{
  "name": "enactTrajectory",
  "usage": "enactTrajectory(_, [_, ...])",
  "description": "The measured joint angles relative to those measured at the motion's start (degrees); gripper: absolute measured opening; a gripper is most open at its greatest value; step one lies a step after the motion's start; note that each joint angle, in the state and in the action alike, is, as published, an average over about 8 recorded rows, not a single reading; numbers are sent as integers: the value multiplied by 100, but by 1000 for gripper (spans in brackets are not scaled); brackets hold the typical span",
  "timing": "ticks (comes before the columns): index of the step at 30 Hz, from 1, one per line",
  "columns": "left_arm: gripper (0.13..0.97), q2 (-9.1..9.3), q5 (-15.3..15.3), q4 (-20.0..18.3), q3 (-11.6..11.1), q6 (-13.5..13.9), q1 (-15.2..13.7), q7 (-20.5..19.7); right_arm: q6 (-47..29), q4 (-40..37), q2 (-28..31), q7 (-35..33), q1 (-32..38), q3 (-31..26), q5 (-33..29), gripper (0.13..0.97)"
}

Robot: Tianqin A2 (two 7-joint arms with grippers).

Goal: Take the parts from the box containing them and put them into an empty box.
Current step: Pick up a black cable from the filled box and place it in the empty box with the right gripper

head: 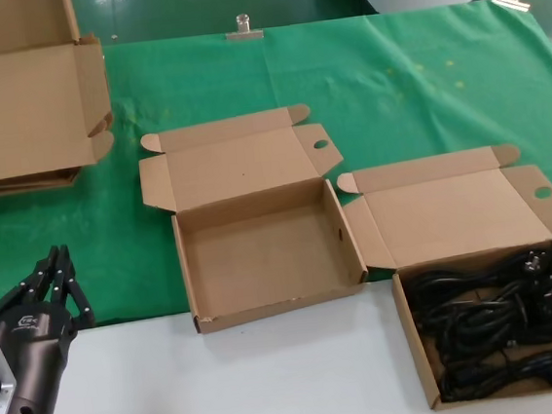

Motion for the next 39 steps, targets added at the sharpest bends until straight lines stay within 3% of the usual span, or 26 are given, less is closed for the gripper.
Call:
enactTrajectory(9, [172,0,0,0,0,0,0,0,-269,437,83,491,180,133,141,227])
enactTrajectory(19, [172,0,0,0,0,0,0,0,-293,810,-321,1558,335,170,235,227])
enactTrajectory(29, [172,0,0,0,0,0,0,0,150,657,-1168,2199,599,-125,-249,226])
enactTrajectory(39, [172,0,0,0,0,0,0,0,682,-236,-2247,2255,1000,-497,-692,225])
